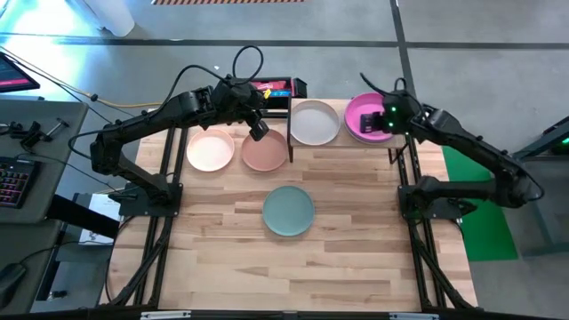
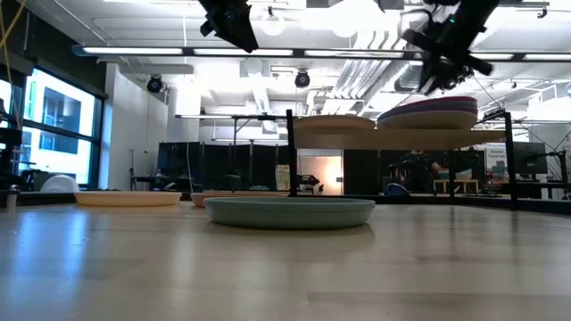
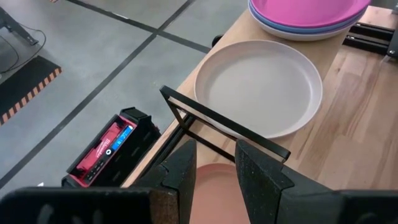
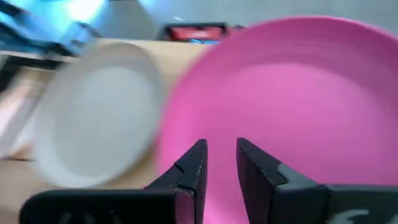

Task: Place and stack plates onto a shelf
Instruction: Adjust the plates on the shelf

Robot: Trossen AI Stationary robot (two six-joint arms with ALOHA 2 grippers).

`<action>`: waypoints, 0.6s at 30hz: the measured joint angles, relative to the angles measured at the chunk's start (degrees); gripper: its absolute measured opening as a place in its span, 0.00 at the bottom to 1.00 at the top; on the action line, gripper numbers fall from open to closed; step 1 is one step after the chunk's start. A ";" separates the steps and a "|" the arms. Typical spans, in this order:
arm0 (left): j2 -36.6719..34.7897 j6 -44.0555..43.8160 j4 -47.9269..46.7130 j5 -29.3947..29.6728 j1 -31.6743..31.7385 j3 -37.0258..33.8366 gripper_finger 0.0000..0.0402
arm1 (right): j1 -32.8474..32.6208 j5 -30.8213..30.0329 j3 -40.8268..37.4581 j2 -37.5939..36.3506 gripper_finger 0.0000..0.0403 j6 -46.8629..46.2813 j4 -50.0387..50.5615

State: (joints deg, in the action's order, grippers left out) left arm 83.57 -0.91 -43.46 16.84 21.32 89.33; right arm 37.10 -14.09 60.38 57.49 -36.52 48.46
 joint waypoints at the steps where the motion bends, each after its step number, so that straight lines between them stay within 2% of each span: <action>1: 0.00 0.00 0.00 0.00 0.00 -0.01 0.25 | -1.04 0.35 0.00 0.18 0.17 -0.65 -1.60; 11: 0.00 -0.52 0.00 0.04 0.02 -0.02 0.25 | -13.62 0.69 0.00 4.72 0.17 -7.03 -9.64; 18: 0.00 -0.49 0.02 0.45 0.09 -0.02 0.25 | -20.70 0.73 -0.01 9.91 0.17 -8.63 -20.40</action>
State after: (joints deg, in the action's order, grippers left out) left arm 83.57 -1.40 -43.44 17.29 21.41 89.32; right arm 16.41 -13.37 60.36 67.40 -45.15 28.06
